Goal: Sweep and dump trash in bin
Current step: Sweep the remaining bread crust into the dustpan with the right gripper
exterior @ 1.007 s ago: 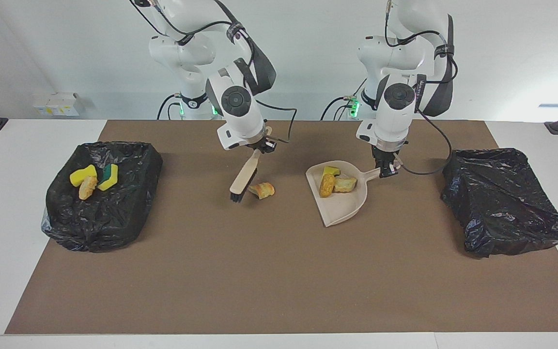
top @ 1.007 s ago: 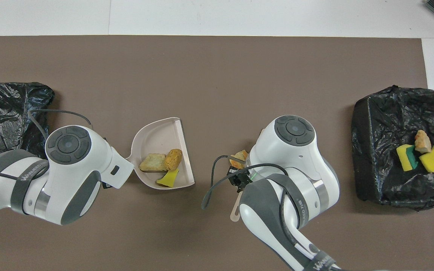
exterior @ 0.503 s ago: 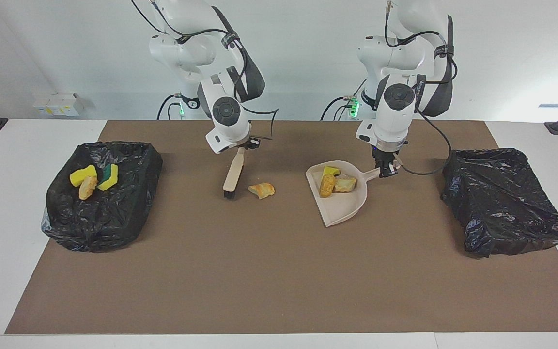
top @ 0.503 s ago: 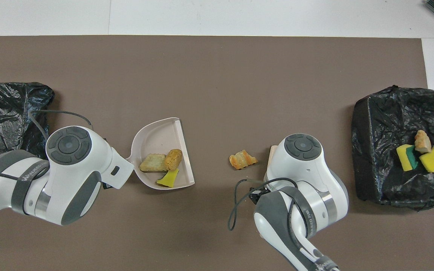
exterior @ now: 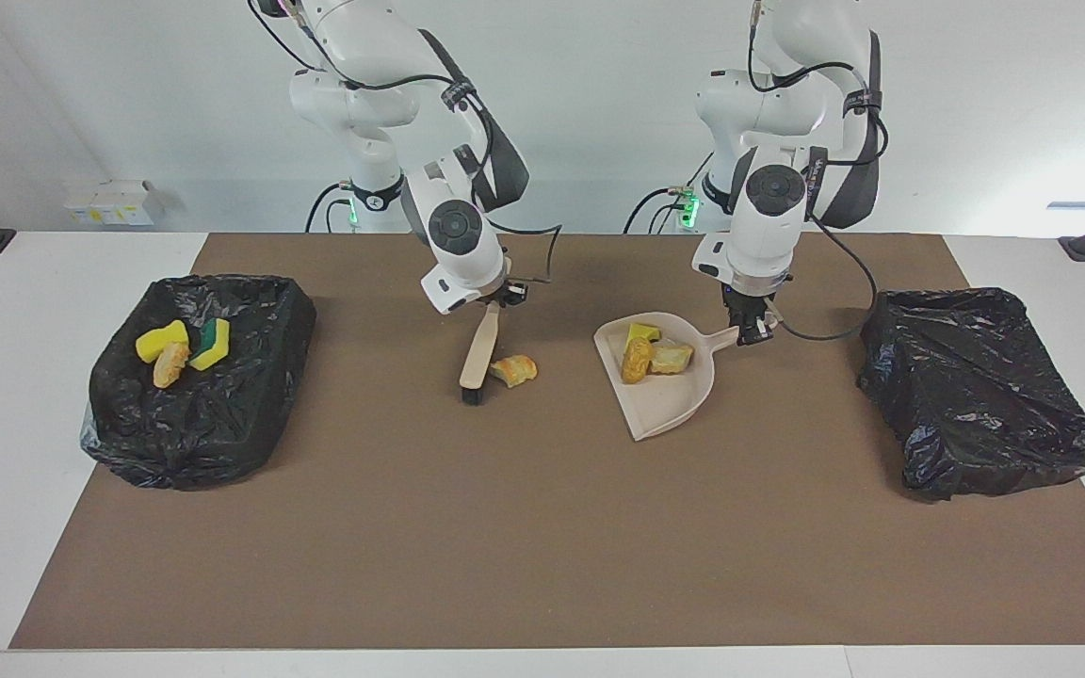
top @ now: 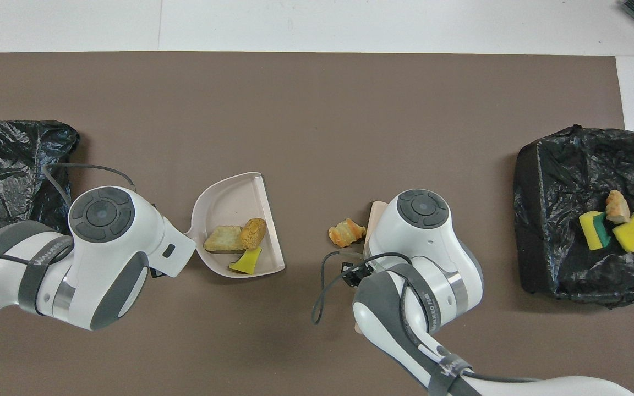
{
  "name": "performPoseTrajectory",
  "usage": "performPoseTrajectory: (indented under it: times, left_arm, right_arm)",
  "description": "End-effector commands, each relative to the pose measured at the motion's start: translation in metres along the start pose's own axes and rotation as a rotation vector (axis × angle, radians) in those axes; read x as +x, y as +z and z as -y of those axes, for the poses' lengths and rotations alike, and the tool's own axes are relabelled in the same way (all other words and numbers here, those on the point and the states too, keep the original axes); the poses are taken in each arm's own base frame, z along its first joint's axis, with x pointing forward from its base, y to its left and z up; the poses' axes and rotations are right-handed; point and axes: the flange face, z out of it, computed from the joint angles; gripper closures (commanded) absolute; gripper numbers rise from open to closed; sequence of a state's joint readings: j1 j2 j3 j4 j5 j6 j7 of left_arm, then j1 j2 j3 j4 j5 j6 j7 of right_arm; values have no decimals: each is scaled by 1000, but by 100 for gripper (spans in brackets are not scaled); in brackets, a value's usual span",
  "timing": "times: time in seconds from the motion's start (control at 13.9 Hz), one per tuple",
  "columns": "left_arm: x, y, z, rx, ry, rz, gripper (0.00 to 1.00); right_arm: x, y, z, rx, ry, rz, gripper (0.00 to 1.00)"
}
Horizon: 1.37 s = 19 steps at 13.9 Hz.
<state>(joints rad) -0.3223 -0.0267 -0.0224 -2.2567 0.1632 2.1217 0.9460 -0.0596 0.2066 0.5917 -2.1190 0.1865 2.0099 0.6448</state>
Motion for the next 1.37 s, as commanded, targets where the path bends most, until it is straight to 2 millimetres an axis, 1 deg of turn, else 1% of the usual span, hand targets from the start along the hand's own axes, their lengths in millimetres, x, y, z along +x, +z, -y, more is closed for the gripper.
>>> performPoseTrajectory:
  times: [0.0,0.07,0.14,0.22,0.36,0.5,0.72,0.93,1.08,1.15,1.22,1.29]
  left_arm:
    - [-6,8,-11,-2,-16,-12,100]
    - [-7,13,-13,5,-17,-20,100]
    - [-7,15,-14,9,-19,-23,100]
    - [-7,15,-14,10,-23,-24,100]
    - [-7,15,-15,9,-24,-23,100]
    - [-6,14,-15,10,-24,-24,100]
    - [-6,14,-15,10,-21,-24,100]
    - [-6,14,-15,10,-25,-24,100]
    - [-6,14,-15,10,-31,-24,100]
    - [-6,14,-14,11,-64,-23,100]
    - [-4,13,-15,8,-115,-21,100]
    - [-4,12,-14,9,-155,-22,100]
  right_arm:
    - [-1,-2,36,50,-15,-11,100]
    - [5,-2,42,68,-20,-14,100]
    - [4,-4,50,74,-40,-20,100]
    - [-5,-2,63,76,-63,-22,100]
    - [-15,4,78,91,-91,-22,100]
    - [-35,4,102,122,-136,-26,100]
    - [-63,9,130,203,-185,-15,100]
    - [-79,4,150,290,-167,6,100]
    - [-81,-12,159,326,-159,12,100]
    - [-80,-22,158,331,-157,12,100]
    - [-85,-31,157,321,-164,25,100]
    - [-91,-45,155,308,-176,33,100]
